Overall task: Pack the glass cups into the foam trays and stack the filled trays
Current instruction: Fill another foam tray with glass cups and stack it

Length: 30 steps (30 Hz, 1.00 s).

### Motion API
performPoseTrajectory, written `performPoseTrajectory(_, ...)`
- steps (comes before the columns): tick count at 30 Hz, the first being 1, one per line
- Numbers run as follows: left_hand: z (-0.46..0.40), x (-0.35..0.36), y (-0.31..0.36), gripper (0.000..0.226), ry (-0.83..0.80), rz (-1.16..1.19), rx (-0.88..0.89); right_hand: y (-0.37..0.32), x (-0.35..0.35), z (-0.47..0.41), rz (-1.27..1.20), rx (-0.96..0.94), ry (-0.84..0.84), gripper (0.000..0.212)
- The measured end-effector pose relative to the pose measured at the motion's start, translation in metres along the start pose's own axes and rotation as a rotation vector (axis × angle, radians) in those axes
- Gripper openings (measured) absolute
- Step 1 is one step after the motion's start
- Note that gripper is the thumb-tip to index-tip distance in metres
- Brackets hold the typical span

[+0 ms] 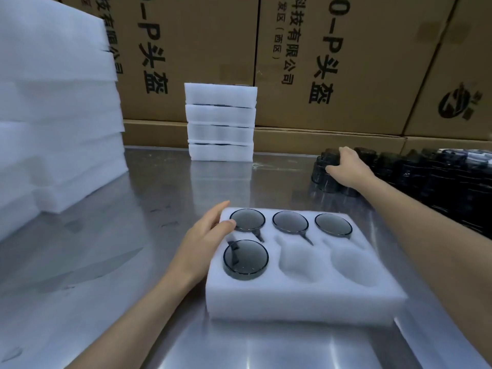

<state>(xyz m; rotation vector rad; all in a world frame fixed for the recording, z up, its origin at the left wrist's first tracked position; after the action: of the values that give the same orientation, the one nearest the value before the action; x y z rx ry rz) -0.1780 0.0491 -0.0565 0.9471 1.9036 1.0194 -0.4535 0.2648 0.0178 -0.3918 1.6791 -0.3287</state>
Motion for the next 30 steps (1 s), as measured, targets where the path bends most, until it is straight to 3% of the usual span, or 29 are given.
performPoseTrajectory(3,0.0,0.0,0.0,0.059,0.003,0.005,0.005,-0.003,0.011,-0.01,0.082,-0.001,-0.008,0.063)
performPoseTrajectory(10,0.001,0.001,0.001,0.055,0.011,0.011,0.005,0.003,0.014,-0.003,0.197,0.012,0.194,0.035)
performPoseTrajectory(13,0.001,0.001,0.002,0.055,0.006,-0.002,0.005,0.01,0.002,0.002,0.114,0.025,0.22,0.03)
performPoseTrajectory(16,0.001,0.0,0.003,0.057,-0.002,-0.013,0.003,0.015,-0.02,0.015,-0.139,0.038,0.256,0.023)
performPoseTrajectory(19,0.0,0.0,0.003,0.06,-0.001,-0.013,0.001,0.012,-0.044,0.043,-0.449,-0.046,0.262,0.019)
performPoseTrajectory(24,0.0,0.0,0.005,0.061,-0.004,-0.002,0.012,0.001,-0.062,0.124,-0.776,-0.224,0.099,0.014)
performPoseTrajectory(27,0.001,-0.001,0.005,0.052,-0.005,-0.007,0.021,0.002,-0.06,0.184,-0.736,-0.318,0.121,0.026)
performPoseTrajectory(30,-0.001,-0.002,0.002,0.041,-0.003,-0.021,0.029,0.0,-0.054,0.232,-0.514,-0.491,0.173,0.027)
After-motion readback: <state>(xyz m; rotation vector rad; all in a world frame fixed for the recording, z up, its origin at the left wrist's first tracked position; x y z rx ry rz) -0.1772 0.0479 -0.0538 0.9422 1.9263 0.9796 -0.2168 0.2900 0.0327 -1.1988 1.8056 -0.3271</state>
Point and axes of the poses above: each hand's wrist, its own z-axis away from the middle knuckle, its own x-axis out of the palm, y = z × x, the point moved 6 cm from there along -z, towards the middle knuckle, and after that the axes turned 13 degrees about x, right-handed, at the moved point
